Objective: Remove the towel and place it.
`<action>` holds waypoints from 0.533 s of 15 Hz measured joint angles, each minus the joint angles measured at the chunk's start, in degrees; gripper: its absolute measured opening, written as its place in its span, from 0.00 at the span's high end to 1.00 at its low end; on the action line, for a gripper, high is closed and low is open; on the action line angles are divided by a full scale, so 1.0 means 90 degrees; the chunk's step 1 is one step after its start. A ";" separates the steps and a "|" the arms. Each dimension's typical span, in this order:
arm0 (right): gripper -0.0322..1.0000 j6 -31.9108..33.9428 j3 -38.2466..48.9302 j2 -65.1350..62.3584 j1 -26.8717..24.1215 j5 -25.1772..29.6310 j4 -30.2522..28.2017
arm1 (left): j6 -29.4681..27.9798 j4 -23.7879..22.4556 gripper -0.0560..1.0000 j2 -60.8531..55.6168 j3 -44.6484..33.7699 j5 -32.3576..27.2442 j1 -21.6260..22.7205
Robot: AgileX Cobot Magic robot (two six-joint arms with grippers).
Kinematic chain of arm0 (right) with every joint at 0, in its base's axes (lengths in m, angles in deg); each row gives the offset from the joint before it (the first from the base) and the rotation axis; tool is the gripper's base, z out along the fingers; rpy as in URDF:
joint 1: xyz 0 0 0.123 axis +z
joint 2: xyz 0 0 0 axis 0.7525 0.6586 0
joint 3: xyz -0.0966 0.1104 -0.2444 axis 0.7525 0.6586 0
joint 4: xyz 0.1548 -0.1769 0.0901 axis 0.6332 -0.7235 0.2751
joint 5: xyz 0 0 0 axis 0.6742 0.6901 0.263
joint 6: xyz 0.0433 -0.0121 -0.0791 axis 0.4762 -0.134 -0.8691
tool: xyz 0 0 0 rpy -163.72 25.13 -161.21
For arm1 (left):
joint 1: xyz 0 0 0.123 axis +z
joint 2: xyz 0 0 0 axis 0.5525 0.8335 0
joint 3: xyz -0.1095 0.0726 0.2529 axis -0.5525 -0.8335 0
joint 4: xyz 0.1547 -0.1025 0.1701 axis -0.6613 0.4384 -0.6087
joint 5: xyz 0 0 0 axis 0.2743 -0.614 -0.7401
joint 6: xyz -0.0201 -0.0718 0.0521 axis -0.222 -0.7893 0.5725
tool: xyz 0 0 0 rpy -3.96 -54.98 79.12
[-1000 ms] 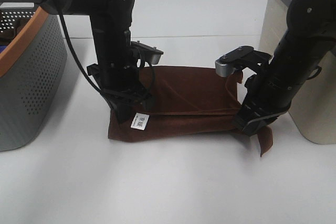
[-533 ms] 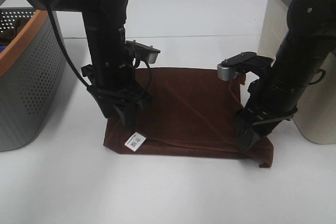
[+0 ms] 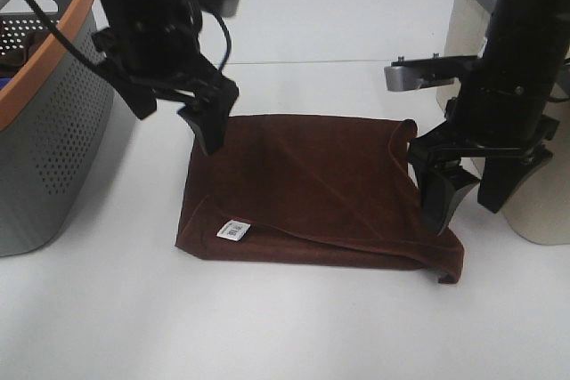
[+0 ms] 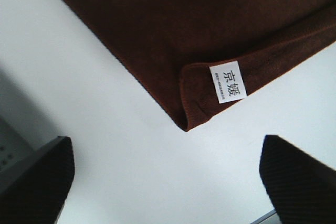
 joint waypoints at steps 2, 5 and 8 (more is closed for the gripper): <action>0.23 0.0407 -0.0006 -0.0598 0.0000 0.0045 -0.0446 | -0.0318 -0.0076 0.09 -0.0707 0.0000 -0.0006 0.0299; 0.23 0.0789 0.0006 -0.1903 0.0000 0.0057 -0.0834 | -0.0637 -0.0134 0.09 -0.2063 -0.0006 -0.0019 0.0707; 0.23 0.0879 0.0236 -0.3565 0.0000 0.0076 -0.0834 | -0.0936 -0.0242 0.09 -0.3648 -0.0280 0.0006 0.0917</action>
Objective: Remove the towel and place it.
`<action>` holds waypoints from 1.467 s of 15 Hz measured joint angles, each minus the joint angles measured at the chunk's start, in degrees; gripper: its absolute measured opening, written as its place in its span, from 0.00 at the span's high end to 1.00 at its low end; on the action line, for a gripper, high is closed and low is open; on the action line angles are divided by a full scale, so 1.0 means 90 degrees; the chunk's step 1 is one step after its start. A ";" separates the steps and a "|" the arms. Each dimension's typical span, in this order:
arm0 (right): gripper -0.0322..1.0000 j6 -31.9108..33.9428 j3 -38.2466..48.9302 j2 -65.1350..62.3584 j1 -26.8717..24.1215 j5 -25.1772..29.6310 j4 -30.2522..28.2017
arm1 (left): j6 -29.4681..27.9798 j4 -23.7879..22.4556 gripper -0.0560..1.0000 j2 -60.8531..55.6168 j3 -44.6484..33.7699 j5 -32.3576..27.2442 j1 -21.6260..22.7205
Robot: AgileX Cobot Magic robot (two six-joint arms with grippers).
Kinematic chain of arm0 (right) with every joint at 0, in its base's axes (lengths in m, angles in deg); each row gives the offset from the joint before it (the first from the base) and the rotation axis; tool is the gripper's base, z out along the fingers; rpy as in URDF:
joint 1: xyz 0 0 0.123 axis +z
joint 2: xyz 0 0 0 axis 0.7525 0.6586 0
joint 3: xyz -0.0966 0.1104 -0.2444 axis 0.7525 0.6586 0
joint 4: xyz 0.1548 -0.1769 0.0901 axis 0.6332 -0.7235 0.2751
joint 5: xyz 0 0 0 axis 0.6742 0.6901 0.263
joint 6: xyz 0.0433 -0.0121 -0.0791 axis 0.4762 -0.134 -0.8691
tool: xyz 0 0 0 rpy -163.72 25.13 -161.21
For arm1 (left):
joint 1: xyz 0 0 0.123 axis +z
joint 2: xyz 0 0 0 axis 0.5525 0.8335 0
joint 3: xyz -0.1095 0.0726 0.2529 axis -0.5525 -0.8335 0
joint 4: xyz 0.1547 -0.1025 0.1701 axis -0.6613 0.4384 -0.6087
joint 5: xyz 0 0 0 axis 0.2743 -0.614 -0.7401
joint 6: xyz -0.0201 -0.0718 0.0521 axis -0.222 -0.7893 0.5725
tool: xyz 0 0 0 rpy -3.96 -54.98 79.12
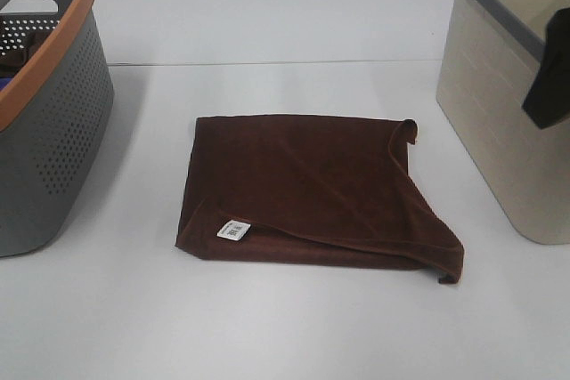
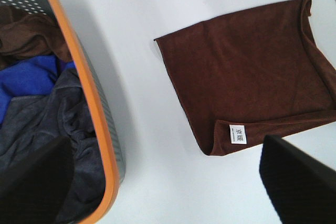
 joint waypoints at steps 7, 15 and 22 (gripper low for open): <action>0.23 0.0089 0.1783 -0.3692 0.0000 0.0057 0.0000 | -0.0586 0.0000 0.09 -0.4017 -0.3788 0.0045 0.0000; 0.23 -0.0223 0.3584 -0.7563 0.0000 0.0095 0.0280 | -0.0318 0.0038 0.09 -0.8594 -0.6882 0.0274 0.0000; 0.23 -0.1025 0.4093 -0.7671 0.0000 -0.0770 0.0828 | 0.0929 0.0567 0.09 -0.8945 -0.7219 0.1006 0.0000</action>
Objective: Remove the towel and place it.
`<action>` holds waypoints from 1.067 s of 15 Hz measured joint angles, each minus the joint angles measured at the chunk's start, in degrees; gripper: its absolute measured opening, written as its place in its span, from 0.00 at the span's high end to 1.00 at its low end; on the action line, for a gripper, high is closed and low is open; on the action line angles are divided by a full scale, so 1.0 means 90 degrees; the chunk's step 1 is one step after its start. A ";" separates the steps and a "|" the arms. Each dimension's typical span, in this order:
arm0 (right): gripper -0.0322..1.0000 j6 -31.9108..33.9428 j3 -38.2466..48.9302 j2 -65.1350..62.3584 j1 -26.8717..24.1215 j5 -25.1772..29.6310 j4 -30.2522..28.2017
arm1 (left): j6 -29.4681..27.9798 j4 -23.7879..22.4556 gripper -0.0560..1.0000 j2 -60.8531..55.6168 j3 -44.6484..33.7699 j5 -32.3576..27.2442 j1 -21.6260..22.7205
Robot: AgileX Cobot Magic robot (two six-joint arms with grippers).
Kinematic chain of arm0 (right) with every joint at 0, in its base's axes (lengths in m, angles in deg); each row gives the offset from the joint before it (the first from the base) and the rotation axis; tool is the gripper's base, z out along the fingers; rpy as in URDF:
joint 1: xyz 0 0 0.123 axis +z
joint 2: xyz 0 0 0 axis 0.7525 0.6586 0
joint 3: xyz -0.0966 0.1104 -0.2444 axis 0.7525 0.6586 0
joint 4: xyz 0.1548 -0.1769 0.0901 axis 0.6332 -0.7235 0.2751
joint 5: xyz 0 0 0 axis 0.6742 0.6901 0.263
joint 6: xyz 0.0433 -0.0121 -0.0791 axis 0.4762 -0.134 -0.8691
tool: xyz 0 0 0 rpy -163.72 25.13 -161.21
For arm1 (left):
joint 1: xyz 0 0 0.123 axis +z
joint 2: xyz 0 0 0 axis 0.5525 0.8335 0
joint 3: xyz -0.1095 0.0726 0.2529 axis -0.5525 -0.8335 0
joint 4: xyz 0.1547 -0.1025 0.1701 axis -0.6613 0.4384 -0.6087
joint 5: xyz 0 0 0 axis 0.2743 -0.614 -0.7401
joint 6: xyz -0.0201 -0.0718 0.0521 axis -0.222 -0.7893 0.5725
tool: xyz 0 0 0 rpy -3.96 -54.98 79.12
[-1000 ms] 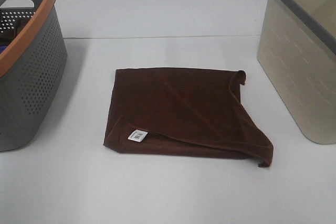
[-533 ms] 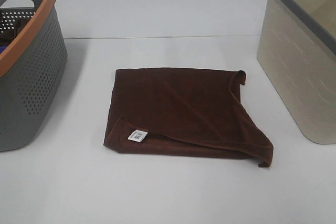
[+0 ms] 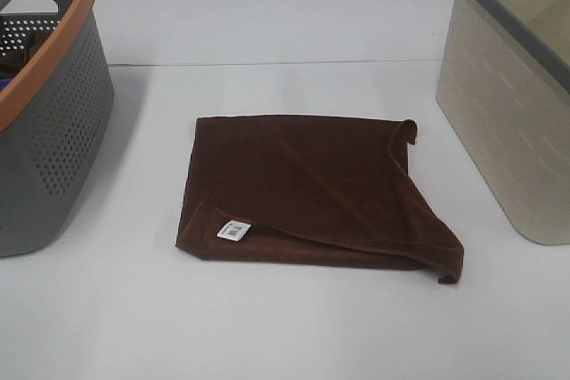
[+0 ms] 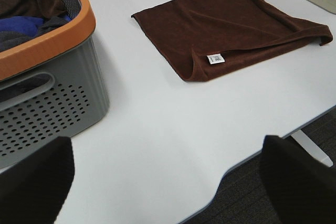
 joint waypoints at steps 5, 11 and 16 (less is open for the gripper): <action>0.23 0.0236 0.0019 0.0000 0.0000 -0.0089 -0.0153 | 0.0000 0.0000 0.09 0.0000 -0.0006 0.0038 0.0000; 0.23 0.0274 0.0019 0.0000 0.0000 -0.0089 -0.0153 | 0.0006 0.0000 0.09 0.0000 -0.0006 0.0045 0.0013; 0.23 0.0280 0.0019 0.0000 -0.1171 -0.0095 -0.0140 | 0.0006 0.0000 0.09 0.0000 -0.0006 0.0051 0.1636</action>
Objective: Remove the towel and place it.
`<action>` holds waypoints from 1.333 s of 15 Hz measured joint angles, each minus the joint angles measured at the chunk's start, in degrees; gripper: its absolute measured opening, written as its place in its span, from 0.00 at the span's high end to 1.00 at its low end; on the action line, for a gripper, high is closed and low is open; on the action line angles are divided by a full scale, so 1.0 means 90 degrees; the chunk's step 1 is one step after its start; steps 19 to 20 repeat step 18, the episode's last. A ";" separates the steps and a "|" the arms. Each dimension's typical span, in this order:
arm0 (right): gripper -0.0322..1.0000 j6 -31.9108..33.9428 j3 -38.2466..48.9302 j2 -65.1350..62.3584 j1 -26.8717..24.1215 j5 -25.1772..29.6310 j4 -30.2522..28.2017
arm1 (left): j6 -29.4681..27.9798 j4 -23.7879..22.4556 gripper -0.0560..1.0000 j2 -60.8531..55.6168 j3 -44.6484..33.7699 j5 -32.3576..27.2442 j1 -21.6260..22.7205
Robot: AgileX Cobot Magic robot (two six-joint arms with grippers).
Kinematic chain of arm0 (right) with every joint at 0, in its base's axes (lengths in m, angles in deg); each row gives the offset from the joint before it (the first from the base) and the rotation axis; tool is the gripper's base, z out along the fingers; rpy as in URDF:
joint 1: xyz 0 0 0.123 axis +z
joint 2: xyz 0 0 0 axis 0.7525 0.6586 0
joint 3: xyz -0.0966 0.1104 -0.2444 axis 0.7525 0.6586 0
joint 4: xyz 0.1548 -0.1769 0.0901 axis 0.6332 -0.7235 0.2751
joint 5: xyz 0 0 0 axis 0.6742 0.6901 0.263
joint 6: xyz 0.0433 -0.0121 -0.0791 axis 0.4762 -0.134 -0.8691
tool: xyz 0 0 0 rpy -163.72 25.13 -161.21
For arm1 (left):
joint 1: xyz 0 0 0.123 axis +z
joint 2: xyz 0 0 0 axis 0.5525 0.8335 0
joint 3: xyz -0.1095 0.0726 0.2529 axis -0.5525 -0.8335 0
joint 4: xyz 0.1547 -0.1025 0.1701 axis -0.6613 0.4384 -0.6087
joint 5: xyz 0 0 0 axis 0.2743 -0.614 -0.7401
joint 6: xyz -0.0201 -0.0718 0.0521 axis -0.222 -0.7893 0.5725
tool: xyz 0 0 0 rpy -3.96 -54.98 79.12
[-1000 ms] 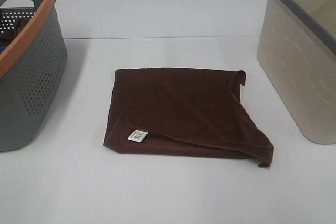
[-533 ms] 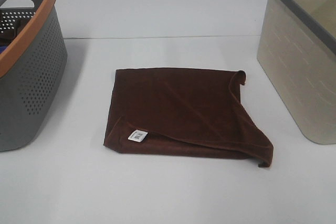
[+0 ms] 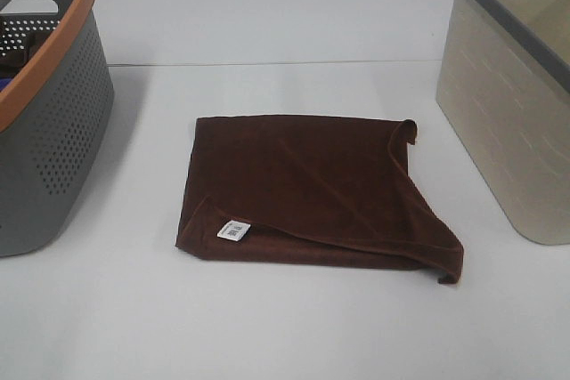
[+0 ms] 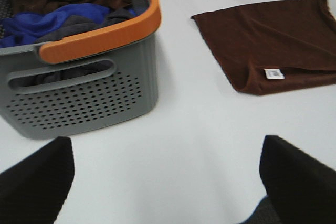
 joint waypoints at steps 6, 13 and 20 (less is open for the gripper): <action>0.23 0.0000 0.0000 0.0000 -0.1006 -0.0006 0.0038 | 0.0000 0.0000 0.09 0.0000 0.0000 0.0000 0.1012; 0.23 0.0000 0.0000 0.0000 -0.1006 -0.0006 0.0038 | 0.0000 0.0000 0.09 0.0000 0.0000 0.0000 0.1012; 0.23 0.0000 0.0000 0.0000 -0.1006 -0.0006 0.0038 | 0.0000 0.0000 0.09 0.0000 0.0000 0.0000 0.1012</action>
